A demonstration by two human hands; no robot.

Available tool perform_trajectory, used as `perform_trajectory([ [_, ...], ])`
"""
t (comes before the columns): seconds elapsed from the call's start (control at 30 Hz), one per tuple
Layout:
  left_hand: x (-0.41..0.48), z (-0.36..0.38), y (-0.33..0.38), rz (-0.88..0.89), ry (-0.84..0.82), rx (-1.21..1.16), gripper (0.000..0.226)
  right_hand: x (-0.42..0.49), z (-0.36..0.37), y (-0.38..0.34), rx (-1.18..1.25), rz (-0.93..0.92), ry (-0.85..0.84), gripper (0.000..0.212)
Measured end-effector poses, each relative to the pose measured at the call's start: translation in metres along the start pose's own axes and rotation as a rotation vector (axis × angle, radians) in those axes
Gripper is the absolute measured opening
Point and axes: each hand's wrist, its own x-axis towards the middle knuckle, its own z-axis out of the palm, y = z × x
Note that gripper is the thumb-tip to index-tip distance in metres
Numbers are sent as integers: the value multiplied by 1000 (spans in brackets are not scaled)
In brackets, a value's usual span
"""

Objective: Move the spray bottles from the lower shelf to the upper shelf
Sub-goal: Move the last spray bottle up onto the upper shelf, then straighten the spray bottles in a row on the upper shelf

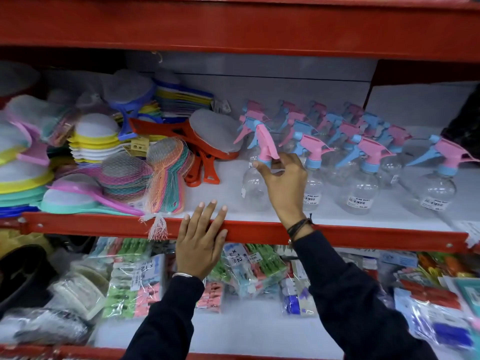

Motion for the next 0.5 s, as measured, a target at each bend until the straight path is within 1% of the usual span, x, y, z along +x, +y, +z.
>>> perform_trajectory([
  [0.17,0,0,0,3,-7,-12,45,-3,14,4,-117,-10,7,36],
  [0.27,-1,-1,0,3,-26,-23,45,-4,17,3,-159,-4,40,35],
  [0.4,-2,-7,2,-14,-71,-75,45,-8,16,1,-171,63,80,27],
  [0.5,-1,-15,8,-62,-100,-145,47,-10,15,4,-119,76,28,28],
])
